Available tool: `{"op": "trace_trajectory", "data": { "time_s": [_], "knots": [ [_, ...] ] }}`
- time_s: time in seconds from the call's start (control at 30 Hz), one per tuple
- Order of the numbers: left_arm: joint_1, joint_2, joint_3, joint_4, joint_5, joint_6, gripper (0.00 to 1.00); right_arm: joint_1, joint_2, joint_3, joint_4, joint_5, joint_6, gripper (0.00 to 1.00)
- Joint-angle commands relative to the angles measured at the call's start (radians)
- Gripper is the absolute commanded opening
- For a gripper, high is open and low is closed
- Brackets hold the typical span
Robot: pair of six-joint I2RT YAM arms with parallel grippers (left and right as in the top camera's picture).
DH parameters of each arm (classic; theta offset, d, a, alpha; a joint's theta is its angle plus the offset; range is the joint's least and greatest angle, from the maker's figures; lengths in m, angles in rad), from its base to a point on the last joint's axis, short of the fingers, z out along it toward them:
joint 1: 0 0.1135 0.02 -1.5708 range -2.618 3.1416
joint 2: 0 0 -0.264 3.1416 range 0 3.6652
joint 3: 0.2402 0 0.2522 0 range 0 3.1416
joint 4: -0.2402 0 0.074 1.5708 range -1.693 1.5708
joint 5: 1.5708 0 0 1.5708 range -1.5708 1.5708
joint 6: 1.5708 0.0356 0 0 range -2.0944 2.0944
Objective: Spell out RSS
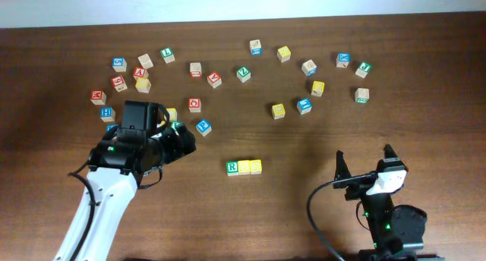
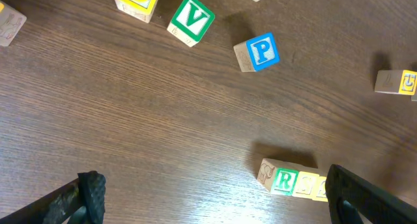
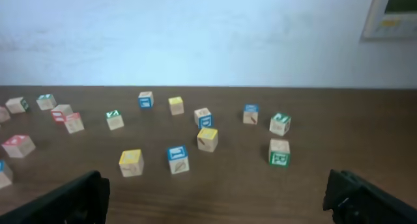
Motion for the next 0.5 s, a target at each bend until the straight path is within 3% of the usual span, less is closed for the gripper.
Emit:
{"op": "trace_trajectory", "data": {
  "time_s": [0.0, 0.47],
  "knots": [
    [0.004, -0.01, 0.013, 0.001, -0.011, 0.013, 0.99, -0.006, -0.06, -0.084, 0.077, -0.013, -0.068, 0.98],
    [0.004, -0.01, 0.013, 0.001, -0.011, 0.013, 0.99, -0.048, -0.06, -0.084, 0.022, 0.025, -0.011, 0.98]
  ]
}}
